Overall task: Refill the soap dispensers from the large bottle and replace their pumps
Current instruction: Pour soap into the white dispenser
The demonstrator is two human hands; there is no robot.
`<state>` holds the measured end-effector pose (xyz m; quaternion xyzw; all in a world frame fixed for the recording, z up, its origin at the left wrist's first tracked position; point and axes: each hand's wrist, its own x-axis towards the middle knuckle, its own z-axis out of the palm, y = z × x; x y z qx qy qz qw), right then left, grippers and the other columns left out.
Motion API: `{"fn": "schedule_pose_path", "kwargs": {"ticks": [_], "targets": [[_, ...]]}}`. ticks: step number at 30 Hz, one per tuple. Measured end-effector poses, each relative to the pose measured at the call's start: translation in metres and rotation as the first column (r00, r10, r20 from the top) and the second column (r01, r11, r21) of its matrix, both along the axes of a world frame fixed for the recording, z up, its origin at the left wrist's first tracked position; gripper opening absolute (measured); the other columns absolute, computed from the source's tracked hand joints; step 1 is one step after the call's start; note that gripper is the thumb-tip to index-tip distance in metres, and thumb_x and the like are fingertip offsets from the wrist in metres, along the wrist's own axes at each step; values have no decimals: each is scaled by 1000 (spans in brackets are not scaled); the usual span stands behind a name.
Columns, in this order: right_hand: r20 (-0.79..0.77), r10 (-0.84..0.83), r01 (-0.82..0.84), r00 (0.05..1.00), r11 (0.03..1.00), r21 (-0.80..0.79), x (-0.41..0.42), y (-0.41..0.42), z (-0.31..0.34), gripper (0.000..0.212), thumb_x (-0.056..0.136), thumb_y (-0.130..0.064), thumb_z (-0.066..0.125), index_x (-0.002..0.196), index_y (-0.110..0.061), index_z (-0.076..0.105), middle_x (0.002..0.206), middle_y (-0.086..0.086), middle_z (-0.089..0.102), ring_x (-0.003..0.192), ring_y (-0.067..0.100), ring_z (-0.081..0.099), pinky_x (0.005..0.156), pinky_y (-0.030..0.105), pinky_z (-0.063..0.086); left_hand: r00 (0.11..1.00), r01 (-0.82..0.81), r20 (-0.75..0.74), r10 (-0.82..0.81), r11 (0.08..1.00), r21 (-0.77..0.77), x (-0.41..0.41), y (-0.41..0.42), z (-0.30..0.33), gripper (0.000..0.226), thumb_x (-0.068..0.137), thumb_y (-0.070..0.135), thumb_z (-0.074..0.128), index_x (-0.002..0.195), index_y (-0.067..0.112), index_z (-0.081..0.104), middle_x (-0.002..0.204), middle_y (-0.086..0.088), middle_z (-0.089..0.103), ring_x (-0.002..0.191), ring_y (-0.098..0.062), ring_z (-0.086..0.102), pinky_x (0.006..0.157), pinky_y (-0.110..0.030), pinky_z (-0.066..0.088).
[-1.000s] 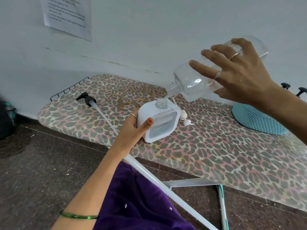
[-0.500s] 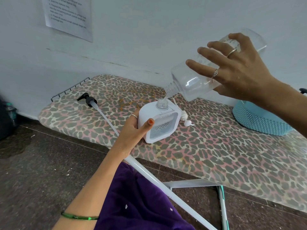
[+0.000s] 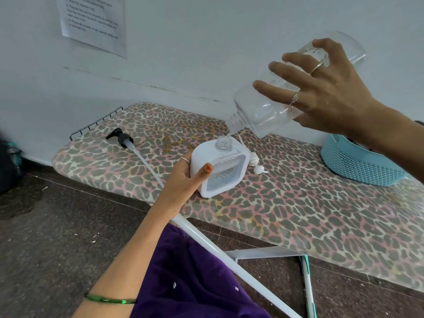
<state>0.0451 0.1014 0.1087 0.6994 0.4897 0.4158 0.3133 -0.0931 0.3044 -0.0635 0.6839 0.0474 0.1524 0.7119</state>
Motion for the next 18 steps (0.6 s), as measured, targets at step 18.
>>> {"fn": "schedule_pose_path", "kwargs": {"ticks": [18], "targets": [[136, 139, -141, 981, 990, 5, 9, 1, 3, 58, 92, -18, 43, 147, -25, 29, 136, 17, 49, 122, 38, 50, 100, 60, 31, 1000, 9, 12, -10, 999, 33, 2, 3, -2, 71, 48, 84, 68, 107, 45, 60, 97, -4, 70, 79, -23, 68, 64, -43, 57]]}}
